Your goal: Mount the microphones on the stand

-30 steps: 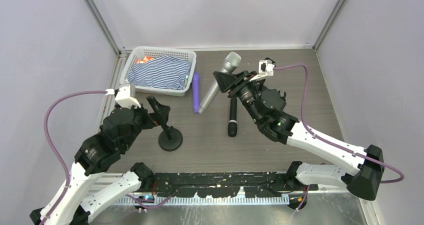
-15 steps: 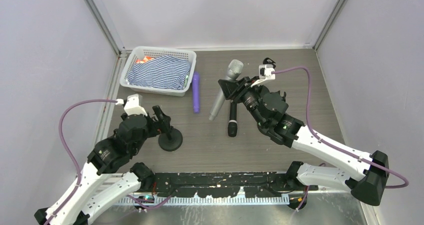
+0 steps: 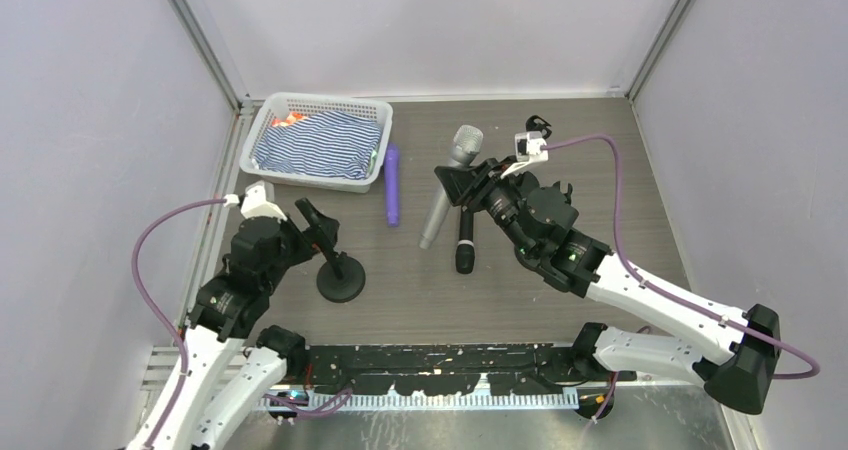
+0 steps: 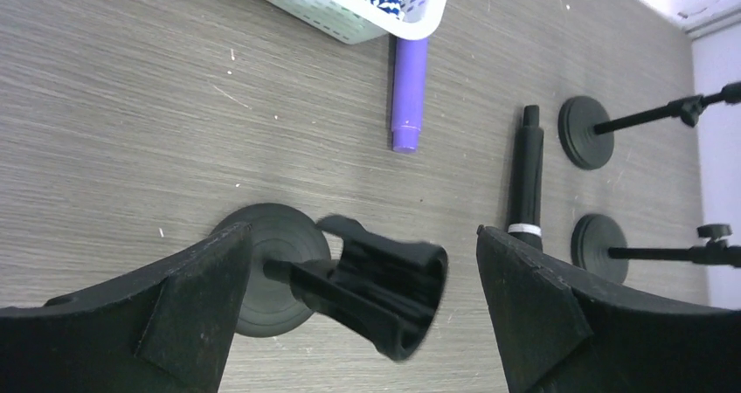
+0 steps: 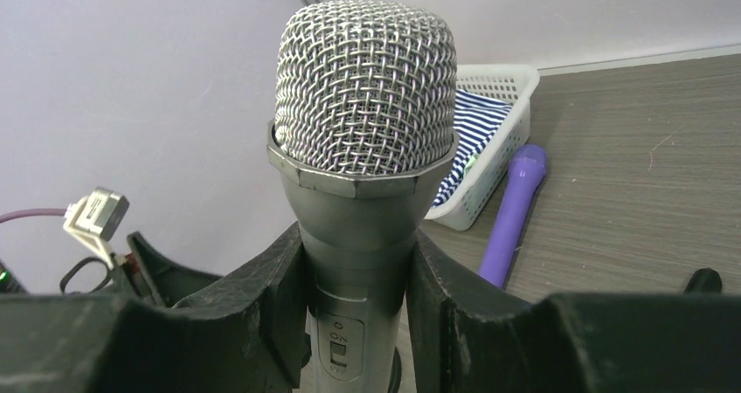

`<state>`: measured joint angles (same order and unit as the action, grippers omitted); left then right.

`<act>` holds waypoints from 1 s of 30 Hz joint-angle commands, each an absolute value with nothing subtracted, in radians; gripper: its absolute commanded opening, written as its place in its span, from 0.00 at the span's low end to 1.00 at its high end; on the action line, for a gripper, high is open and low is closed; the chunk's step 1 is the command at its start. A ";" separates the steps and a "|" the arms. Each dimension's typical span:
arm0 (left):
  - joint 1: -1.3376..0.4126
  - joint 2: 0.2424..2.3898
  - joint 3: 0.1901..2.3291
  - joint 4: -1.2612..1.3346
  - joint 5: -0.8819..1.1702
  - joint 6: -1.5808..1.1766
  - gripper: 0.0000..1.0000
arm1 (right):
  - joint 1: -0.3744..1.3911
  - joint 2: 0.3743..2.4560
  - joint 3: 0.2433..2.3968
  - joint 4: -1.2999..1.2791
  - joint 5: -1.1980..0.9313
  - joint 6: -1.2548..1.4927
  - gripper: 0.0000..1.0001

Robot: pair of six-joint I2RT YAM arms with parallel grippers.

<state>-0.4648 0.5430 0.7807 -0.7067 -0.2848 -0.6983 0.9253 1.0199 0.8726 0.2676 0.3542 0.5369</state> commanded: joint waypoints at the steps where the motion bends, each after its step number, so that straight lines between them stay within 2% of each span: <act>1: -0.263 0.563 0.756 -0.590 0.037 -0.684 1.00 | 0.922 0.973 0.871 0.299 0.337 0.545 0.01; 5: -0.136 0.567 0.725 -0.534 0.233 -0.695 0.94 | 0.922 0.964 0.865 0.292 0.335 0.541 0.01; 11: -0.115 0.542 0.692 -0.485 0.335 -0.701 0.85 | 0.922 0.960 0.862 0.287 0.332 0.528 0.01; 16: -0.116 0.529 0.676 -0.492 0.341 -0.697 0.68 | 0.922 0.964 0.864 0.284 0.326 0.528 0.01; 22: -0.115 0.537 0.685 -0.474 0.342 -0.690 0.42 | 0.922 0.961 0.868 0.276 0.323 0.520 0.01; 28: -0.115 0.628 0.713 -0.341 0.397 -0.722 0.16 | 0.921 0.935 0.860 0.256 0.352 0.499 0.01; 30: -0.118 0.673 0.723 -0.259 0.419 -0.758 0.13 | 0.920 0.925 0.857 0.248 0.360 0.491 0.01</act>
